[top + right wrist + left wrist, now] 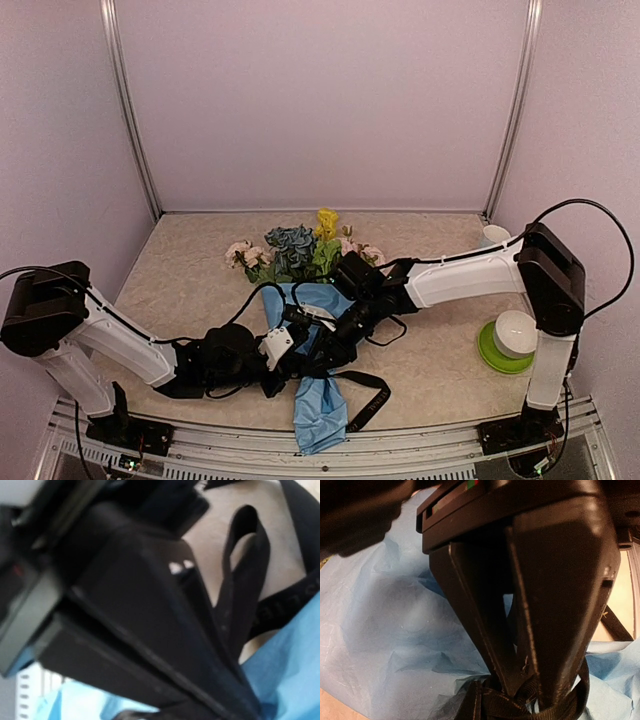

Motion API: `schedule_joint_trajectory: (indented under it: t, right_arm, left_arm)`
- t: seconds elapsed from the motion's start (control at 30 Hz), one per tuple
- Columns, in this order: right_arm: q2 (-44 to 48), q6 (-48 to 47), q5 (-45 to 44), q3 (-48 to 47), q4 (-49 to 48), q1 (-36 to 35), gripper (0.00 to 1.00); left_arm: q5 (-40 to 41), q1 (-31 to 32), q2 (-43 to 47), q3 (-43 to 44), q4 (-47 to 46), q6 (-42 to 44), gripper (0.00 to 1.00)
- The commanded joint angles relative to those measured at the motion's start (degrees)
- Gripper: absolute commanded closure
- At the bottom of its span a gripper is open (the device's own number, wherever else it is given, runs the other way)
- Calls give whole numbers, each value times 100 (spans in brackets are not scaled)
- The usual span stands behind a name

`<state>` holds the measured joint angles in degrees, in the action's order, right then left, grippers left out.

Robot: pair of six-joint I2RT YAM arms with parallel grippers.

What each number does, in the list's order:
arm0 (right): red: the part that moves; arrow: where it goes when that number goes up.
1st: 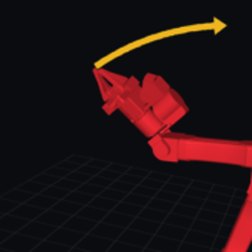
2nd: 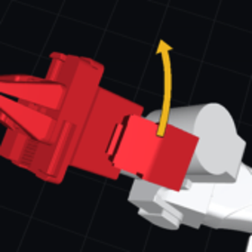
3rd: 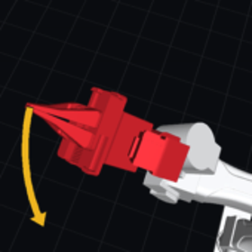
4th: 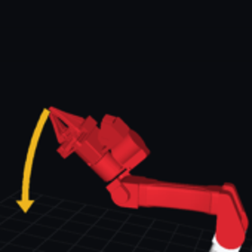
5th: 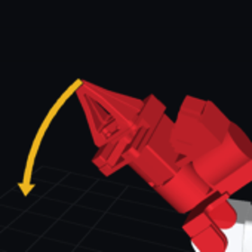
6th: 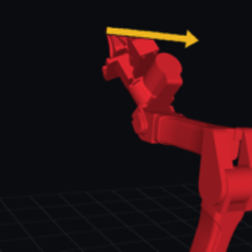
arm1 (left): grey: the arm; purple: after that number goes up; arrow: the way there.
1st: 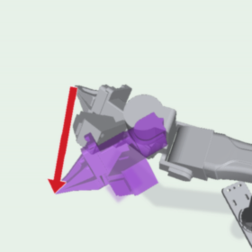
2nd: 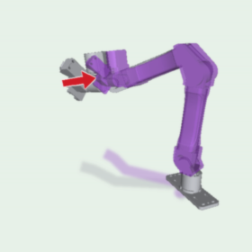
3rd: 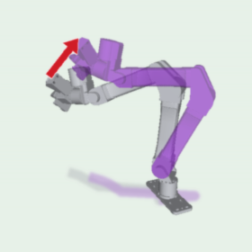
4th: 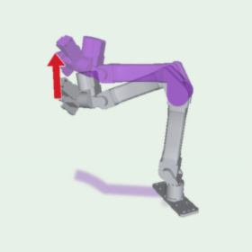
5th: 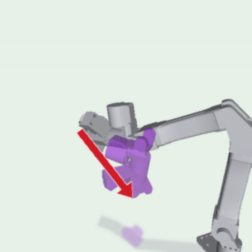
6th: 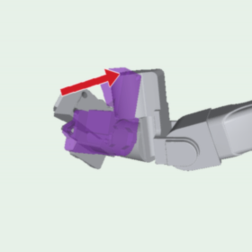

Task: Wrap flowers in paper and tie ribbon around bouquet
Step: Cross the half-tied ribbon at the center of the board.

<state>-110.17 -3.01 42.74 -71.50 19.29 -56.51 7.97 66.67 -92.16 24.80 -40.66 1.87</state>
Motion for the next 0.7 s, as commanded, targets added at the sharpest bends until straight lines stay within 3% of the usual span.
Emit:
schedule_joint_trajectory:
  t: [0.0, 0.27, 0.43, 0.67]
  right_arm:
    - [-172, 96, -62, -22, -143, -27, 86]
    - [60, 103, -382, -6, -113, -4, 99]
    - [160, 137, -465, 9, -106, 12, 100]
    - [345, 243, -836, 39, -95, 61, 100]
  left_arm:
    - [92, -45, 27, -14, -50, -29, 95]
    - [109, -45, 140, -69, -28, -7, 95]
    - [147, -41, 218, -118, -39, 5, 90]
    - [-7, -33, 615, -332, 4, 78, 62]
